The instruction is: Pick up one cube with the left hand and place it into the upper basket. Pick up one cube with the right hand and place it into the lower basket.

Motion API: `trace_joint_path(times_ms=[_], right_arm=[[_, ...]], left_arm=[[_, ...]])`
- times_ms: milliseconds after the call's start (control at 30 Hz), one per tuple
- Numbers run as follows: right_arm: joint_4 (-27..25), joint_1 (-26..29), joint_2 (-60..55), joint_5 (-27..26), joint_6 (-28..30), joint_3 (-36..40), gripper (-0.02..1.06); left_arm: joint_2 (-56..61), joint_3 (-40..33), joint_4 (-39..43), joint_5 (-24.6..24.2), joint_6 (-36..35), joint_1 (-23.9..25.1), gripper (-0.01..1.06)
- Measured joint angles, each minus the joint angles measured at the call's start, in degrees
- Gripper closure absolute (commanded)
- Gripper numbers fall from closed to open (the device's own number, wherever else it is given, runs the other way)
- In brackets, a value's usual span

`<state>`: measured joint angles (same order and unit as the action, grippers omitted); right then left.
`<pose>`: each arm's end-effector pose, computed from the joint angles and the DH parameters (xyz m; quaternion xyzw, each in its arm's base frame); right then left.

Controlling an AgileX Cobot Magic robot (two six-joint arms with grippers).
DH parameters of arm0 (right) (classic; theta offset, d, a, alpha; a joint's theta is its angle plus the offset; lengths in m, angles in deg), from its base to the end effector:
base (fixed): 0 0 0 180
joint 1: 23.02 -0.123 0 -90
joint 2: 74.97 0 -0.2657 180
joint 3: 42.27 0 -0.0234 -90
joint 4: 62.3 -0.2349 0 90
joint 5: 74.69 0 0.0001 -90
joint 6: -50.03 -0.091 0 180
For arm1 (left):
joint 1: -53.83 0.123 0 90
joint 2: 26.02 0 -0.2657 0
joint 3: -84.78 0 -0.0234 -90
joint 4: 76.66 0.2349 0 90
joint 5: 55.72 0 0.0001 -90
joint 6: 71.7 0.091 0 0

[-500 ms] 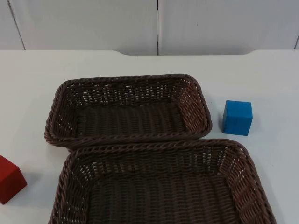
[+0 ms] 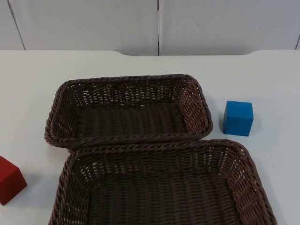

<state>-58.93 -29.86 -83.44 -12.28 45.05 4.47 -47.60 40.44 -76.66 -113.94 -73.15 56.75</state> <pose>-0.0022 -0.0050 0.2732 -0.0120 0.8550 0.0241 0.5179 0.0331 0.0017 0.2868 -0.0337 0.8829 0.0060 0.4684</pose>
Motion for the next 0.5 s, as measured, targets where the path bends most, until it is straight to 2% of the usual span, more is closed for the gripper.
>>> trace_joint_path(times_ms=[267,500], right_arm=[[0.0,0.0,0.0,0.0,0.0,0.0,-0.01],[0.0,0.0,0.0,0.0,0.0,0.0,-0.01]], left_arm=[[-3.96,0.0,-2.12,1.33,0.3,0.0,0.0],[-6.9,0.0,-8.91,2.39,4.65,0.0,0.0]])
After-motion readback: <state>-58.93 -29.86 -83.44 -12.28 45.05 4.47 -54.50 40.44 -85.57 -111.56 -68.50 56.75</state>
